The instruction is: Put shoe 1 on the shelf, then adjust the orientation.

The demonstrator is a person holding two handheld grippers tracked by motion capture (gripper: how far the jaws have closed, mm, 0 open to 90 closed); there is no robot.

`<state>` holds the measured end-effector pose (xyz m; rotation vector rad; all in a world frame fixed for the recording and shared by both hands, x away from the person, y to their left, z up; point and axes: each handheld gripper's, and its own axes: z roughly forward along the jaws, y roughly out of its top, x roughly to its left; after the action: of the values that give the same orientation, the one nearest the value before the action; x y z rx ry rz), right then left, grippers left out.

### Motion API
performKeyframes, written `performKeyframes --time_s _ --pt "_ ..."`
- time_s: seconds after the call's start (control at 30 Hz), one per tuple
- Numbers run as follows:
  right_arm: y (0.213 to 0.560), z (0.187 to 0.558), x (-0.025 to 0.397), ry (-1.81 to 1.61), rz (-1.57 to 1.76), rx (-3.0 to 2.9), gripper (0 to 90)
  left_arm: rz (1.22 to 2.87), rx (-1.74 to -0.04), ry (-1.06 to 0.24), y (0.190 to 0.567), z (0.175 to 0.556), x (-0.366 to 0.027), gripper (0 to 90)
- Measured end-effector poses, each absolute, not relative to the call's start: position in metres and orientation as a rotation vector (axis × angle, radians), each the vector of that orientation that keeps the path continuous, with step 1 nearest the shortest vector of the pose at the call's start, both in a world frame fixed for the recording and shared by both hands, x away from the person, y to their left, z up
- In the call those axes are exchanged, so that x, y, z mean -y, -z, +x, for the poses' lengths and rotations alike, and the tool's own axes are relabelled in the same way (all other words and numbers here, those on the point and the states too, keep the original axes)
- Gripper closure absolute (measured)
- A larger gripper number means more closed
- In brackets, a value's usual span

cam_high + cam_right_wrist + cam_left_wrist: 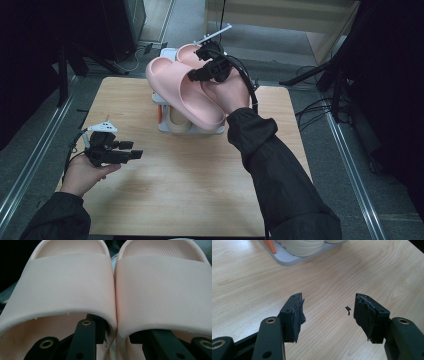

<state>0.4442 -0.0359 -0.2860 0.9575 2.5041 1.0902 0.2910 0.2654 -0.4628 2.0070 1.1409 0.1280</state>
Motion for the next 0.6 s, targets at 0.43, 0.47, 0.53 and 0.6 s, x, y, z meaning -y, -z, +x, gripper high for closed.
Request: performKeyframes --time_s 0.43,0.47,0.53,0.6 --pt "0.302 0.5 0.013 -0.874 1.33 -2.21 72.1 2.013 -1.132 -0.096 0.468 0.291 -0.264 40.8" --pt "0.303 0.505 0.008 -0.861 1.364 -2.197 72.1 2.016 -1.13 -0.1 0.468 0.291 -0.264 40.8" --pt "0.304 0.513 0.0 -0.831 1.41 -2.155 72.0 2.018 -1.128 -0.1 0.468 0.291 -0.264 40.8" --pt "0.305 0.518 -0.006 -0.804 1.454 -2.11 72.0 2.026 -1.123 -0.103 0.468 0.291 -0.264 40.8"
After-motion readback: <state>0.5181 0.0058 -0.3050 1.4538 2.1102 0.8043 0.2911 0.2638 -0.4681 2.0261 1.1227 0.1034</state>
